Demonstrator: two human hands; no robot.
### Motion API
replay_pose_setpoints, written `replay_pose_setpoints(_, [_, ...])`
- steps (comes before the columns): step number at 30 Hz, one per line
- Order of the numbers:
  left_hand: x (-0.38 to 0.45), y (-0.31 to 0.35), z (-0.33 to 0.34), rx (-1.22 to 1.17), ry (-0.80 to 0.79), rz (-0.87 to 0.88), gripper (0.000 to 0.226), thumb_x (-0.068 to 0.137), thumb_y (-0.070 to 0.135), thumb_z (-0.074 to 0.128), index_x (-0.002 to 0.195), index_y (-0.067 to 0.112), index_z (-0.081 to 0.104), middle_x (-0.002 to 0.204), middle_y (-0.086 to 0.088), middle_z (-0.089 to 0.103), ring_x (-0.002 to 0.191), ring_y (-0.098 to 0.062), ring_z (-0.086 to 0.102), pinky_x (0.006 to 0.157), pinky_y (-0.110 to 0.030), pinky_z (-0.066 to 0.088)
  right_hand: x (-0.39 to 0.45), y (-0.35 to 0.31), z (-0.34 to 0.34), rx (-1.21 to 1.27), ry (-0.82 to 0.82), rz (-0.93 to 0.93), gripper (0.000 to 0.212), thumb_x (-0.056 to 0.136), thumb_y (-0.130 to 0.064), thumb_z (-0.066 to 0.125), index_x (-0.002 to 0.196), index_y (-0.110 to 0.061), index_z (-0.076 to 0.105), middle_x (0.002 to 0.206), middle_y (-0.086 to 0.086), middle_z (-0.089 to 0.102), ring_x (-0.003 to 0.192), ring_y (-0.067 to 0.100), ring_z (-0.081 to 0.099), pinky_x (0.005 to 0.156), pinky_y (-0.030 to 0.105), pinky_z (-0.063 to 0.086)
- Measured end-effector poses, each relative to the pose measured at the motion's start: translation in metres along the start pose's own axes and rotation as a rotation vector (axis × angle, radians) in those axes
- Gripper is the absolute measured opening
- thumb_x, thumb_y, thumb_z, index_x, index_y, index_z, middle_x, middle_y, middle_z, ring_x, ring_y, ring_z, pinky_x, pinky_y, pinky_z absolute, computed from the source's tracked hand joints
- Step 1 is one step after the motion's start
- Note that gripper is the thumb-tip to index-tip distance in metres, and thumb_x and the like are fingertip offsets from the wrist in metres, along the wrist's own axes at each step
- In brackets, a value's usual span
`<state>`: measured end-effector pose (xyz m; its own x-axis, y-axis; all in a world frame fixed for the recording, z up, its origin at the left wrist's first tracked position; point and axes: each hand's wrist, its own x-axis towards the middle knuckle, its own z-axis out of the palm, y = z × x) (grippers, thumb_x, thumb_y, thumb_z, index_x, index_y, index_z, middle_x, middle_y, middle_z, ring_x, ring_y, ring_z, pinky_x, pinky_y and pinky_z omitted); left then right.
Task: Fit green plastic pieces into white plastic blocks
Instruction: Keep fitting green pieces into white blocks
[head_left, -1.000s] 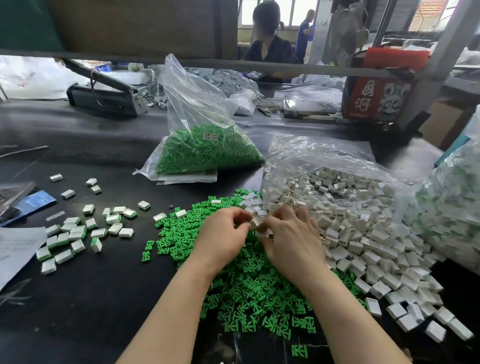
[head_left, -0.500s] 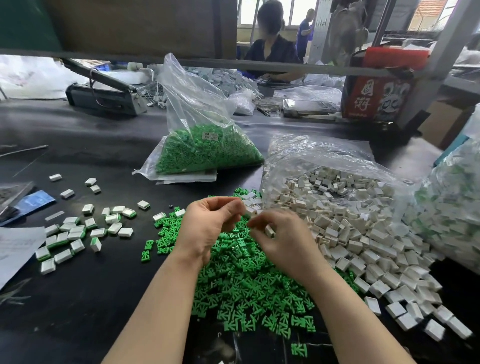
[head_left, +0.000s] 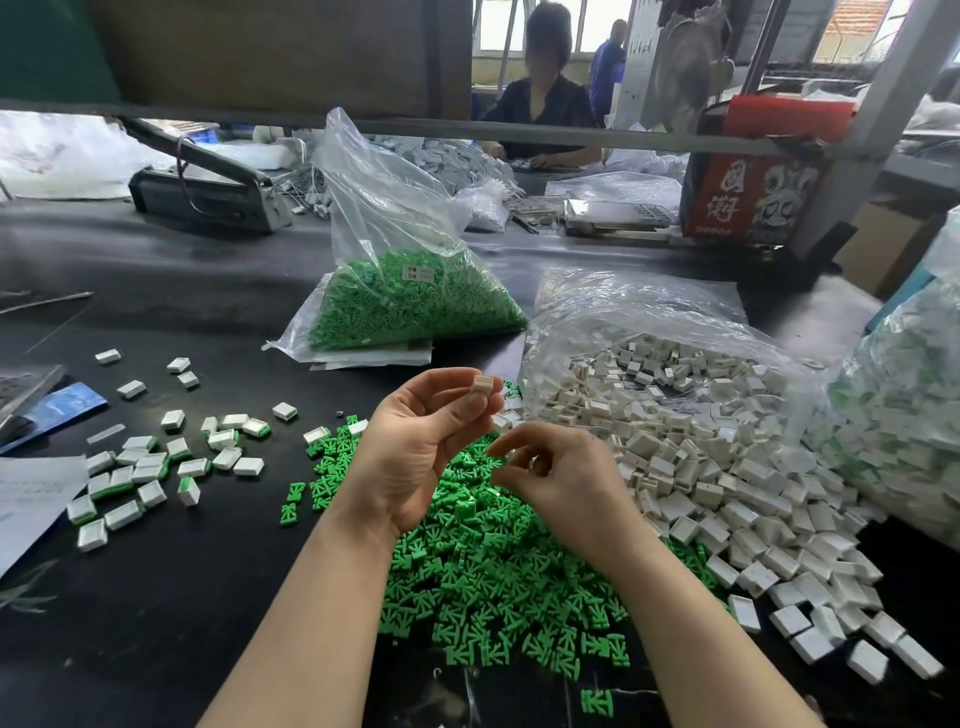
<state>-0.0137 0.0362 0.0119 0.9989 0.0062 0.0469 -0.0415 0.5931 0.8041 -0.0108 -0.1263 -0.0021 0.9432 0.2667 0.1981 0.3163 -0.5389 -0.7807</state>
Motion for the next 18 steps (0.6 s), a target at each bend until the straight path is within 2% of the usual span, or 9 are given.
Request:
replay_pose_setpoints(2, [0.000, 0.000, 0.001, 0.002, 0.011, -0.009, 0.019, 0.070, 0.001, 0.069, 0.088, 0.008, 0.074, 0.097, -0.018, 0.075, 0.082, -0.021, 0.074, 0.067, -0.024, 0.059, -0.001, -0.002, -0.004, 0.263, 0.045, 0.031, 0.018, 0.082, -0.010, 0.076, 0.092, -0.025, 0.073, 0.076, -0.003, 0.068, 0.063, 0.003, 0.059, 0.058, 0.015, 0.048])
replay_pose_setpoints(7, [-0.002, -0.001, 0.004, 0.025, 0.016, -0.038, 0.024, 0.073, 0.003, 0.067, 0.097, 0.005, 0.064, 0.097, -0.019, 0.074, 0.081, -0.021, 0.074, 0.066, -0.023, 0.058, 0.001, -0.009, -0.012, 0.750, 0.146, 0.022, 0.027, 0.081, 0.004, 0.072, 0.100, -0.015, 0.071, 0.068, -0.007, 0.063, 0.067, 0.009, 0.060, 0.064, 0.019, 0.050])
replay_pose_setpoints(11, [-0.004, -0.004, 0.009, 0.049, -0.015, -0.057, 0.029, 0.074, 0.006, 0.068, 0.102, 0.005, 0.061, 0.099, -0.021, 0.073, 0.081, -0.022, 0.074, 0.066, -0.023, 0.058, 0.000, -0.011, -0.015, 0.900, 0.171, 0.036, 0.022, 0.079, 0.001, 0.073, 0.097, -0.013, 0.073, 0.074, 0.001, 0.066, 0.067, 0.008, 0.060, 0.061, 0.017, 0.049])
replay_pose_setpoints(14, [-0.005, -0.005, 0.011, 0.069, -0.018, -0.066, 0.032, 0.075, 0.010, 0.069, 0.105, 0.005, 0.060, 0.098, -0.019, 0.074, 0.081, -0.021, 0.074, 0.065, -0.022, 0.058, 0.000, -0.011, -0.018, 0.997, 0.171, 0.058, 0.023, 0.070, -0.011, 0.075, 0.094, -0.012, 0.073, 0.075, 0.001, 0.068, 0.066, 0.009, 0.057, 0.056, 0.018, 0.044])
replay_pose_setpoints(18, [-0.005, -0.005, 0.012, 0.079, -0.023, -0.064, 0.033, 0.074, 0.012, 0.071, 0.105, 0.004, 0.062, 0.096, -0.017, 0.075, 0.079, -0.020, 0.074, 0.064, -0.022, 0.057, 0.000, -0.008, -0.019, 1.067, 0.172, 0.078, 0.025, 0.064, -0.016, 0.077, 0.088, -0.012, 0.075, 0.083, 0.008, 0.069, 0.071, 0.014, 0.057, 0.058, 0.021, 0.044])
